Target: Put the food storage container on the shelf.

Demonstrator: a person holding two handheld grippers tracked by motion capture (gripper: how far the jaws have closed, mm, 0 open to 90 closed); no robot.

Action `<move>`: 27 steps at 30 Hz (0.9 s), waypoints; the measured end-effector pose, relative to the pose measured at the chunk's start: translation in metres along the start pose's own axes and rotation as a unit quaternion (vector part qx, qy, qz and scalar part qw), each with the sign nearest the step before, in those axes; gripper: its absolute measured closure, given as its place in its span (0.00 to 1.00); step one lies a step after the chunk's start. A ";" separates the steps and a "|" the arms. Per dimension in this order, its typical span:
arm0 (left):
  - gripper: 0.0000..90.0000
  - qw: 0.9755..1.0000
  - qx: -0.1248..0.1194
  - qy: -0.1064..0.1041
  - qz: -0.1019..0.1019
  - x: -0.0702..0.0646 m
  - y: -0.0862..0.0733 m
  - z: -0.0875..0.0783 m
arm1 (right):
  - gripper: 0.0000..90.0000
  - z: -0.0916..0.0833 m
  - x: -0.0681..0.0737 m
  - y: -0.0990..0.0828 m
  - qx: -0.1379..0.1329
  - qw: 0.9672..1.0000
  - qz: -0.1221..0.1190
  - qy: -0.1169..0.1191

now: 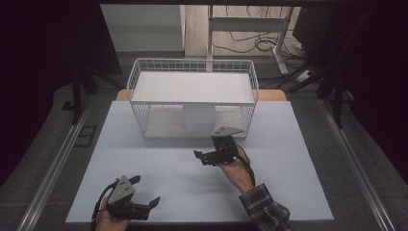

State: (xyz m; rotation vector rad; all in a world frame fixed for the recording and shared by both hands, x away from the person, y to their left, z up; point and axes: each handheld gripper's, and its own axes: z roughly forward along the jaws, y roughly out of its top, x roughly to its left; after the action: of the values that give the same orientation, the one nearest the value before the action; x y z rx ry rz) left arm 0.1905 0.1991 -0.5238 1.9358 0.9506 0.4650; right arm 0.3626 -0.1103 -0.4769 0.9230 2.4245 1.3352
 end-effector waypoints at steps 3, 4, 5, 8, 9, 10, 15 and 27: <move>0.01 1.000 -0.002 -0.003 -0.001 0.000 0.000 0.000 | 0.07 -0.009 -0.001 -0.002 -0.002 1.000 0.001 -0.003; 0.01 1.000 -0.003 -0.003 -0.001 0.000 0.000 0.001 | 0.07 -0.011 -0.001 -0.002 -0.002 1.000 0.004 -0.003; 0.01 1.000 -0.003 -0.003 -0.001 0.000 0.000 0.001 | 0.07 -0.011 -0.001 -0.002 -0.002 1.000 0.004 -0.003; 0.01 1.000 0.000 -0.008 -0.006 0.002 -0.001 0.002 | 0.06 -0.021 -0.002 -0.007 0.000 1.000 0.005 -0.007; 0.01 1.000 0.002 -0.010 -0.008 0.002 -0.001 0.002 | 0.06 -0.022 -0.001 -0.009 0.002 1.000 0.004 -0.009; 0.01 1.000 0.003 -0.009 -0.007 0.002 -0.001 0.002 | 0.06 -0.024 -0.001 -0.010 0.002 1.000 0.002 -0.011; 0.00 1.000 0.004 -0.010 -0.006 0.002 -0.001 0.003 | 0.05 -0.033 0.001 -0.016 0.006 1.000 -0.006 -0.016; 0.00 1.000 0.013 -0.005 -0.012 0.005 -0.002 0.003 | 0.02 -0.046 0.007 -0.034 0.020 0.999 -0.021 -0.023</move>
State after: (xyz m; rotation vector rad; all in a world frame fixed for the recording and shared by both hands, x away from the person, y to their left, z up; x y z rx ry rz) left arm 0.1946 0.2017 -0.5271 1.9459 0.9754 0.4308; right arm 0.3214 -0.1504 -0.4782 0.8960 2.4309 1.2411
